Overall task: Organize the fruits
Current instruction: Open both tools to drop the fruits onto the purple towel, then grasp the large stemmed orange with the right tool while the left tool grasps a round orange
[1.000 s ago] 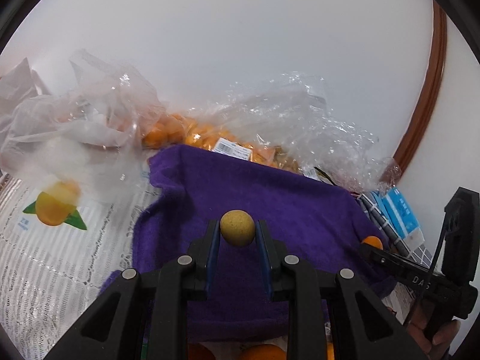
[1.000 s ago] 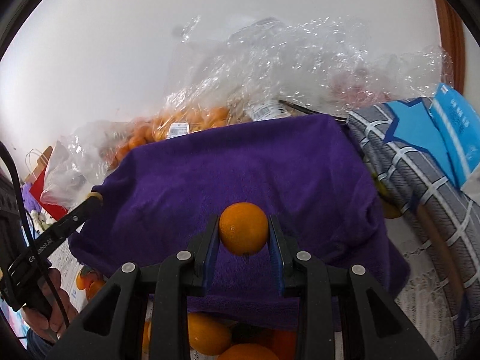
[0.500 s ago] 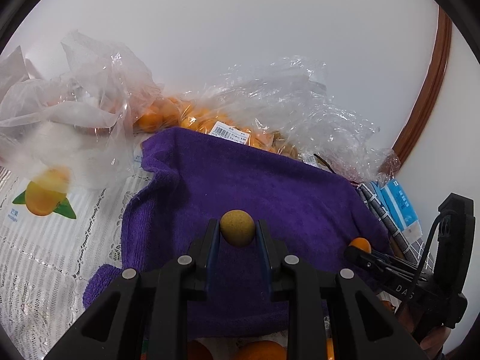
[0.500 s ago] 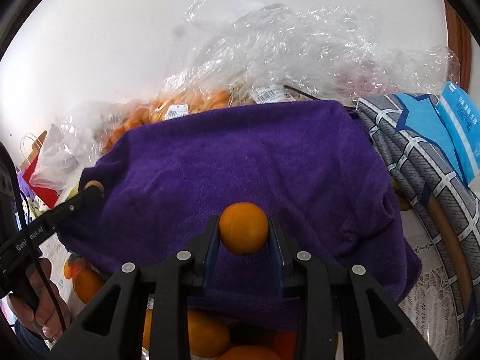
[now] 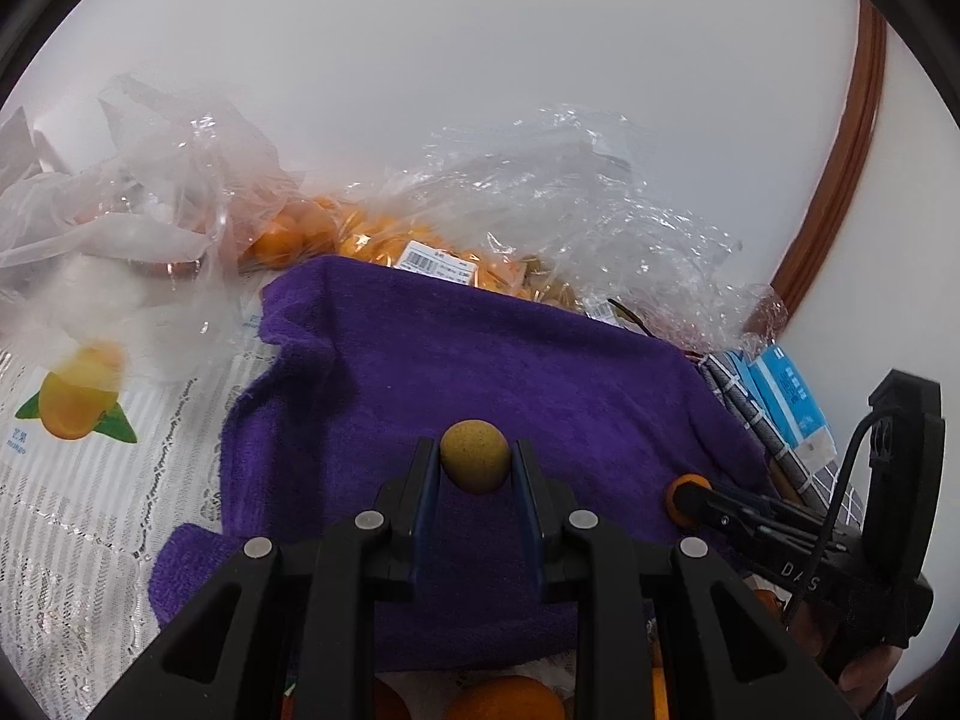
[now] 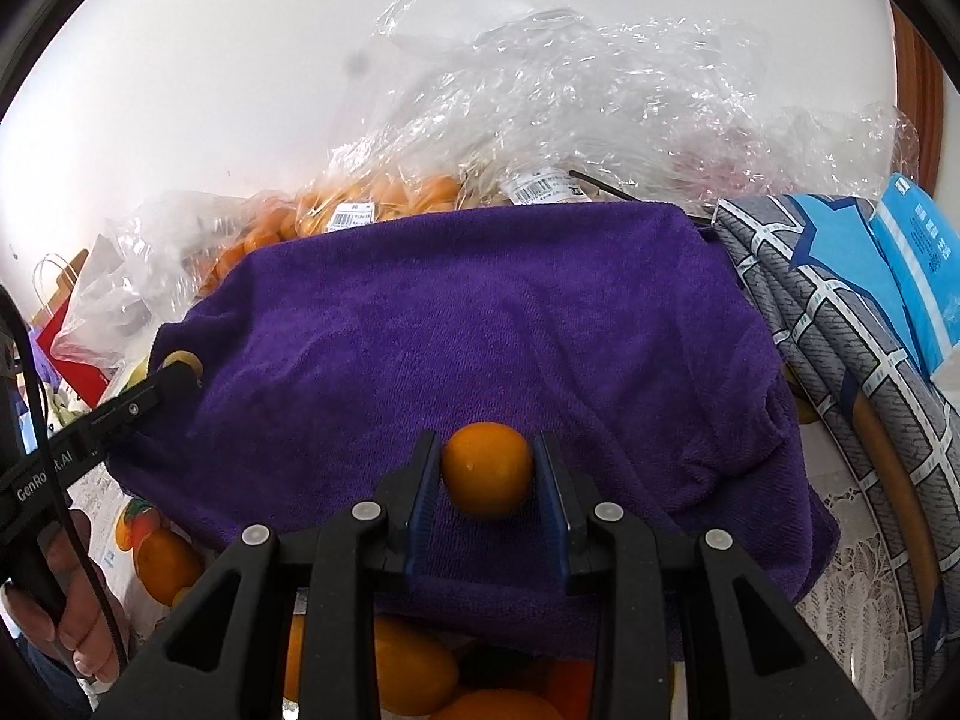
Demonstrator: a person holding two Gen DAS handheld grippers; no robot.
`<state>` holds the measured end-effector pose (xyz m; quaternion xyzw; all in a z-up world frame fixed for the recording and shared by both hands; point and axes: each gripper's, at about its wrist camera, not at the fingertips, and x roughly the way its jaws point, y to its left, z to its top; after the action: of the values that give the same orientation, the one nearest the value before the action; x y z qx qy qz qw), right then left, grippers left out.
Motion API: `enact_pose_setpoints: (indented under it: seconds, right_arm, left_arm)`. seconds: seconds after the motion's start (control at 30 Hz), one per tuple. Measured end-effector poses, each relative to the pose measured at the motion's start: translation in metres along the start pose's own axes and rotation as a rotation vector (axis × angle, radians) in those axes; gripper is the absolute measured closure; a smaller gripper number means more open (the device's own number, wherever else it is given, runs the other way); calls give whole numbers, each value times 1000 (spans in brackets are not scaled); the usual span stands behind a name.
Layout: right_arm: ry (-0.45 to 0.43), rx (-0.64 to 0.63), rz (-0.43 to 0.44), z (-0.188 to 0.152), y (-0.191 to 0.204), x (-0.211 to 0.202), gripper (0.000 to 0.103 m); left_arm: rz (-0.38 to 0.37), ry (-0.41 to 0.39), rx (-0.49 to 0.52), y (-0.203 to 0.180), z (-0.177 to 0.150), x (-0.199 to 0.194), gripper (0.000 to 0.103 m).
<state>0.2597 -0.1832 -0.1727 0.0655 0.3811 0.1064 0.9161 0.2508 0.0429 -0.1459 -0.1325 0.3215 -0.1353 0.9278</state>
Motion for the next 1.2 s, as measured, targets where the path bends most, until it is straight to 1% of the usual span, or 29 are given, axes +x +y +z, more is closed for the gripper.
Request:
enact_pose_setpoints:
  seconds: [0.07, 0.13, 0.2, 0.27, 0.4, 0.57, 0.63, 0.7, 0.8, 0.87, 0.9, 0.93, 1.0, 1.13, 1.2]
  right_arm:
    - [-15, 6, -4, 1, -1, -4, 59]
    - [-35, 10, -10, 1, -1, -9, 55]
    - [-56, 16, -11, 1, 1, -15, 55]
    - [-67, 14, -18, 0, 3, -20, 55]
    - [-97, -35, -54, -1, 16, -29, 55]
    - [-173, -43, -75, -2, 25, -49, 55]
    - [-181, -29, -70, -4, 26, -57, 55]
    - [-171, -12, -70, -8, 26, -65, 55]
    - [-132, 21, -69, -18, 23, -78, 55]
    - [-113, 43, -71, -26, 20, -87, 55]
    - [-101, 49, -72, -30, 19, -91, 55]
    - [-88, 53, -74, -35, 18, -95, 55]
    - [-76, 53, -79, -44, 18, -101, 55]
    - [-59, 40, -102, -62, 18, -105, 55]
    - [-45, 38, -94, -72, 18, -103, 55]
  left_arm:
    - [-5, 6, 5, -1, 0, 1, 80]
    - [-1, 9, 5, 0, -1, 1, 80]
    - [0, 8, 3, 0, -1, 1, 79]
    - [3, 8, 5, -1, -1, 0, 77]
    - [11, 2, 19, -4, -1, -1, 72]
    - [17, -49, 18, -5, -2, -12, 72]
    - [18, -66, 13, -4, -3, -16, 72]
    - [23, -67, 4, -2, -4, -19, 72]
    - [25, -58, -8, 0, -5, -28, 72]
    - [53, -69, -14, 2, -8, -38, 72]
    - [70, -71, -21, 4, -10, -42, 70]
    - [80, -73, -31, 7, -14, -48, 64]
    - [88, -66, -46, 12, -21, -57, 56]
    - [98, -41, -46, 18, -43, -79, 56]
    - [99, -36, -47, 20, -54, -91, 54]
